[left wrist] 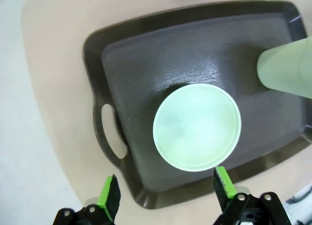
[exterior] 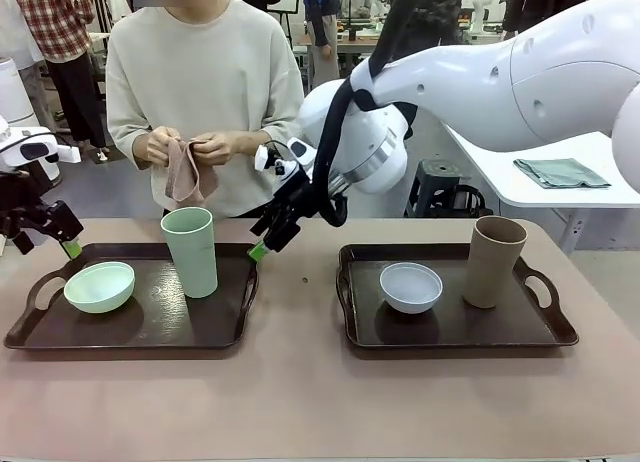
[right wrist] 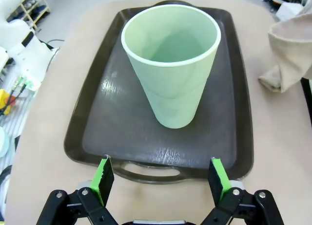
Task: Set up a tray with a mat and arrange the tableware.
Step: Pick up the Picnic Bowl and Reusable plastic cup from the Handle tray in front of the human's position and hold them in the air.
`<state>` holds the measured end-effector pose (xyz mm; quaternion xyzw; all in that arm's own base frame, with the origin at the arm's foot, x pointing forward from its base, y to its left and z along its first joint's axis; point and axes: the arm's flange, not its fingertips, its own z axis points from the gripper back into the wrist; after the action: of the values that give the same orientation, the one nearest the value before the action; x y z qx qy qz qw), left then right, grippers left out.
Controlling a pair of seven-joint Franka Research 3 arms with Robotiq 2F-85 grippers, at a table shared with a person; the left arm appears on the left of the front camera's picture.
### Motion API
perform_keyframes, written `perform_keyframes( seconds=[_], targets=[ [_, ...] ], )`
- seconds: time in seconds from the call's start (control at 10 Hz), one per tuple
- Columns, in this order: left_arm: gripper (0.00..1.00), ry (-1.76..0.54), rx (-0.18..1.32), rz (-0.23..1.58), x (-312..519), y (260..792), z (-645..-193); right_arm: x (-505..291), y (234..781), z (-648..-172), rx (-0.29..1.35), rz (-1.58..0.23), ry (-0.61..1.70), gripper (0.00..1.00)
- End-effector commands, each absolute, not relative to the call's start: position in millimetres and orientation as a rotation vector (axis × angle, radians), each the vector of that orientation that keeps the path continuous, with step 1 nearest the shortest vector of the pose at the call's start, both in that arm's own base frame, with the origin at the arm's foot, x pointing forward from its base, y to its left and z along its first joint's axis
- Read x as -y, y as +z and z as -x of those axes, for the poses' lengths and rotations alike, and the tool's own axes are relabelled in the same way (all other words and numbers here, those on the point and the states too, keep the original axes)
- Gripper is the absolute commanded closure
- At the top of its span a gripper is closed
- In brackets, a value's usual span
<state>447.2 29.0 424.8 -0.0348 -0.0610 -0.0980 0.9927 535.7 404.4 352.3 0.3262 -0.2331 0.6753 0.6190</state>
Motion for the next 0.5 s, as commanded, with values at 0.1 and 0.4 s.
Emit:
perform_keyframes(
  seconds=[0.1, 0.4],
  targets=[
    [0.00, -0.186, 0.145, 0.034, -28, 401, -458, -398, 336, -534, 0.675, -0.793, 1.522, 0.00],
    [0.00, -0.195, 0.120, 0.027, -24, 387, -461, -414, 326, -543, 0.727, -0.836, 1.545, 0.00]
  ],
)
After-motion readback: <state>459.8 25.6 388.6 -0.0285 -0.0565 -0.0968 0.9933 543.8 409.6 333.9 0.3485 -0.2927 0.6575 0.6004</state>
